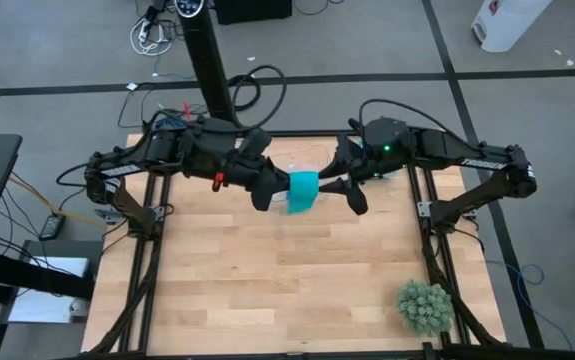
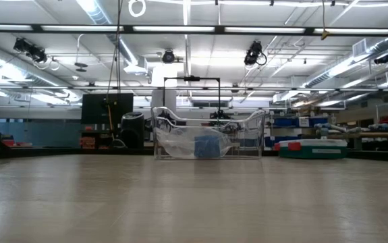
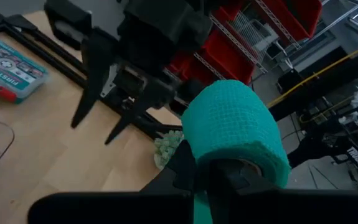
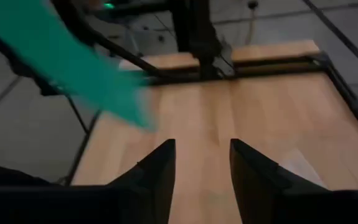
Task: Roll bandage
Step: Roll the sky blue bandage
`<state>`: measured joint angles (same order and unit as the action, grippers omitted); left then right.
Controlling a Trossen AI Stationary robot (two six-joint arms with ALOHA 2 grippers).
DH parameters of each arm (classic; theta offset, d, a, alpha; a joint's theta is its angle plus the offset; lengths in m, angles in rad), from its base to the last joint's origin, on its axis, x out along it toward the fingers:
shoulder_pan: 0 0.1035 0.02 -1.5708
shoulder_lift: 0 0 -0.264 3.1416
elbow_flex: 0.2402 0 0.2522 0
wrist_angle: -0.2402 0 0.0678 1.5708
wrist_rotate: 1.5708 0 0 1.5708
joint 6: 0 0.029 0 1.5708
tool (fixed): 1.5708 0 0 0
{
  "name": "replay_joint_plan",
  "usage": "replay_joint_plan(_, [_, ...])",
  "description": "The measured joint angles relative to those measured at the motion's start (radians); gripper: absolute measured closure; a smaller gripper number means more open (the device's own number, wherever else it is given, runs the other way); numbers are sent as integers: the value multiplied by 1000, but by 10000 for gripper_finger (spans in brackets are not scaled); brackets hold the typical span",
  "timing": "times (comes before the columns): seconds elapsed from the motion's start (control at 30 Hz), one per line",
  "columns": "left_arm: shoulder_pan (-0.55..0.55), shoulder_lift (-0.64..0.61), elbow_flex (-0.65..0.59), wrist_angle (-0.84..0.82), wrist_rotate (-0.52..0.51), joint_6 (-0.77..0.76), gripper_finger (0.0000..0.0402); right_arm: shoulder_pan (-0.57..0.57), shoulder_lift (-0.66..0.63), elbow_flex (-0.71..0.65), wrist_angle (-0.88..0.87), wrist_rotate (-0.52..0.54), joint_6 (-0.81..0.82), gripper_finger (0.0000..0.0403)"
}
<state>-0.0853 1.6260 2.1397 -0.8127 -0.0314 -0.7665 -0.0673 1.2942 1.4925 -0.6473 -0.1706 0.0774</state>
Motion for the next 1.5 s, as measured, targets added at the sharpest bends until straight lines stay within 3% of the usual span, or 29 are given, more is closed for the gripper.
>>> replay_joint_plan(0.27, [10, 0, 0, 3, 73, -69, 377, 54, -50, 73, 155, 17, -43, 251])
replay_joint_plan(0.47, [43, 0, 0, 27, 109, -132, 377, 117, -30, 193, 144, 147, -176, 233])
replay_joint_plan(0.63, [71, 0, 1, 97, 148, -162, 377, 147, -17, 211, 143, 229, -281, 212])
replay_joint_plan(1.17, [94, 0, 1, 87, 147, -179, 376, 153, -16, 211, 217, 249, -317, 148])
replay_joint_plan(1.5, [98, 0, 1, 77, 130, -177, 376, 156, 31, 211, 258, 256, -382, 150])
